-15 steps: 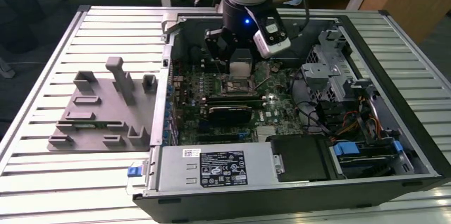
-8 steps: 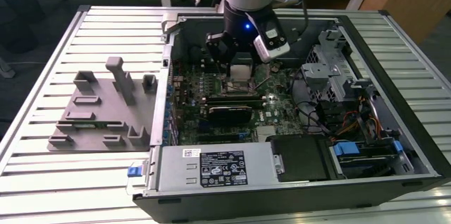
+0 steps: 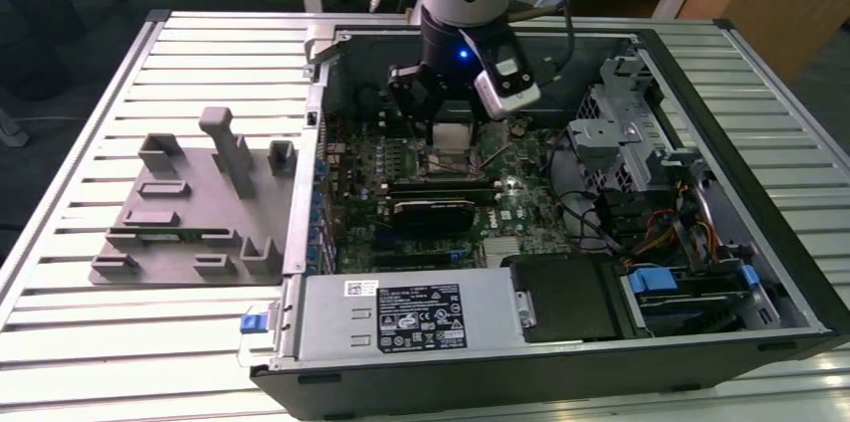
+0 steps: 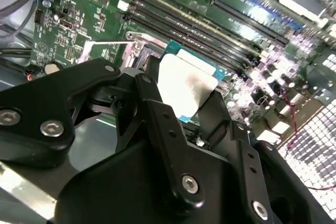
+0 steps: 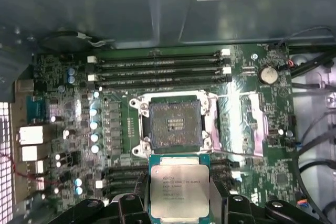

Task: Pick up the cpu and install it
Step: 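Pick up the cpu and move it towards the insertion slot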

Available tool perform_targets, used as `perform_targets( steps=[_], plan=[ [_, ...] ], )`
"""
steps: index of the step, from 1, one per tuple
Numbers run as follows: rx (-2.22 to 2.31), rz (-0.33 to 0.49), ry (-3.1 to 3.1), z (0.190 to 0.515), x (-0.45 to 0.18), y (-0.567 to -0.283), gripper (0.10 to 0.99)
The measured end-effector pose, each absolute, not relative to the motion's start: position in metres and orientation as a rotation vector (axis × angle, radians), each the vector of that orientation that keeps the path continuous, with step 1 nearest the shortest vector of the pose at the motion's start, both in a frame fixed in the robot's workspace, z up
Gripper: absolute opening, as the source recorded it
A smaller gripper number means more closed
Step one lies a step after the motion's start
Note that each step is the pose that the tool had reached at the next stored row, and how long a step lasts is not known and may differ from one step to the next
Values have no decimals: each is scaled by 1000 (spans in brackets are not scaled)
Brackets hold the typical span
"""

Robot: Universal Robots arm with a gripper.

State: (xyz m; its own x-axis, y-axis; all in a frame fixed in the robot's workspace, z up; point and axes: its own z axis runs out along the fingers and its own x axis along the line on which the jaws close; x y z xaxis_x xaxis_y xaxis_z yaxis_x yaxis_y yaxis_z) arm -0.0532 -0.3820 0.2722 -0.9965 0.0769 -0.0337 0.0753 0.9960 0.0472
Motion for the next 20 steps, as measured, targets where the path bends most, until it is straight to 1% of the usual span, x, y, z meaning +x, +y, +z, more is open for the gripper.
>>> perform_targets(
  steps=[14,20],
  plan=[
    [113,71,3103,262,-49,-357,541],
    [113,72,3103,261,-49,-356,541]
  ],
)
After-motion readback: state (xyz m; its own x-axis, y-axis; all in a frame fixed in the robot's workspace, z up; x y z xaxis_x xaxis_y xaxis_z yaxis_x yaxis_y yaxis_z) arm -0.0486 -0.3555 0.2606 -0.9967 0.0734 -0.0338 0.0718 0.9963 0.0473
